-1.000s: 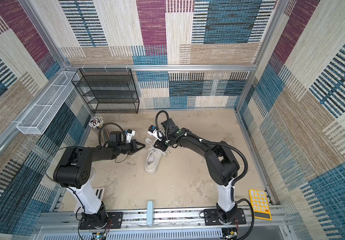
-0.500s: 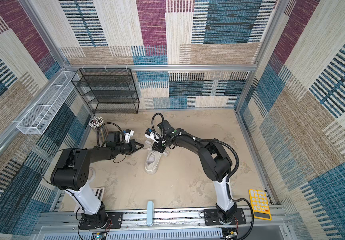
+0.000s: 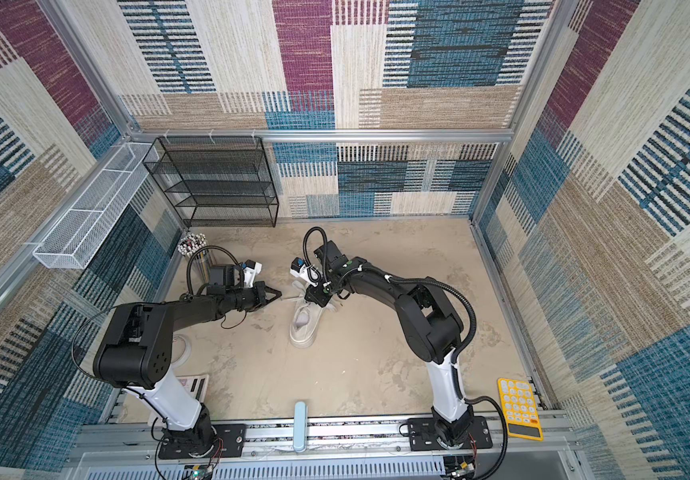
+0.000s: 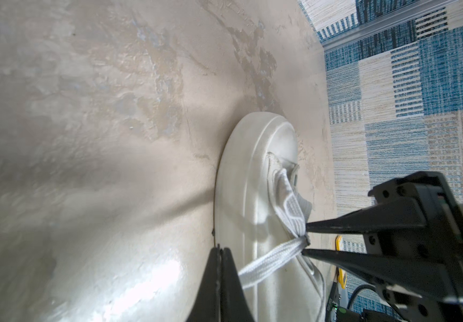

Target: Tie the shoes

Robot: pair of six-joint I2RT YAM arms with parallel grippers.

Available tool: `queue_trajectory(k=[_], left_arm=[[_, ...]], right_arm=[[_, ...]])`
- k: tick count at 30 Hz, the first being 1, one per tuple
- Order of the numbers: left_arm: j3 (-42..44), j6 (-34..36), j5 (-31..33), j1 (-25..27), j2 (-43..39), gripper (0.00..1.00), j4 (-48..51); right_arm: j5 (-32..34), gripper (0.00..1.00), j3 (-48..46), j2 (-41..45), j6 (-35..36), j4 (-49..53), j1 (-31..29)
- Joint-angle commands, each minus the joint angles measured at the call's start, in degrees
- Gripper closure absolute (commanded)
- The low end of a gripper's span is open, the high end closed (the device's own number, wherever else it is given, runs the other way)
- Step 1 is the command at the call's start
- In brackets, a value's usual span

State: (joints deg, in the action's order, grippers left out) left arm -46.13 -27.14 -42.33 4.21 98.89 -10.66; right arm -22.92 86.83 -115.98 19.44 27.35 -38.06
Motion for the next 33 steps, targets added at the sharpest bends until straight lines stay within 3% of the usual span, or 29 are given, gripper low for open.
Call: queue_trajectory(k=[1, 14, 15, 16, 17, 21, 25, 33], left_arm=[[0.6, 1.2, 1.4, -0.5, -0.8, 1.0, -0.1], [-0.8, 2.8, 0.1, -0.8, -0.2, 1.0, 2.3], [-0.5, 3.2, 0.3, -0.8, -0.5, 0.93, 2.5], [-0.2, 3.4, 0.7, -0.8, -1.2, 0.72, 2.4], [0.2, 3.5, 0.9, -0.8, -1.8, 0.62, 2.1], [0.1, 4.5, 1.9, -0.9, -4.3, 0.42, 3.6], [-0.3, 5.9, 3.7, -1.0, -7.2, 0.33, 4.8], [-6.2, 9.5, 0.7, 1.5, -4.7, 0.35, 9.3]], right_arm=[[1.1, 0.81, -0.3, 0.0, -0.6, 0.7, -0.1], [0.5, 0.82, -0.1, -0.2, -0.9, 0.7, 0.0], [0.4, 0.81, -0.1, 0.0, -0.9, 0.5, -0.1], [0.4, 0.81, 0.0, 0.0, -0.9, 0.4, 0.0], [0.4, 0.81, 0.1, 0.0, -1.0, 0.4, 0.0], [0.1, 0.8, 0.5, -0.4, -1.2, 0.7, -0.1], [0.1, 0.79, 0.5, -0.4, -1.2, 0.6, -0.1], [-0.1, 0.79, 0.4, -0.2, -1.7, 0.2, -0.1]])
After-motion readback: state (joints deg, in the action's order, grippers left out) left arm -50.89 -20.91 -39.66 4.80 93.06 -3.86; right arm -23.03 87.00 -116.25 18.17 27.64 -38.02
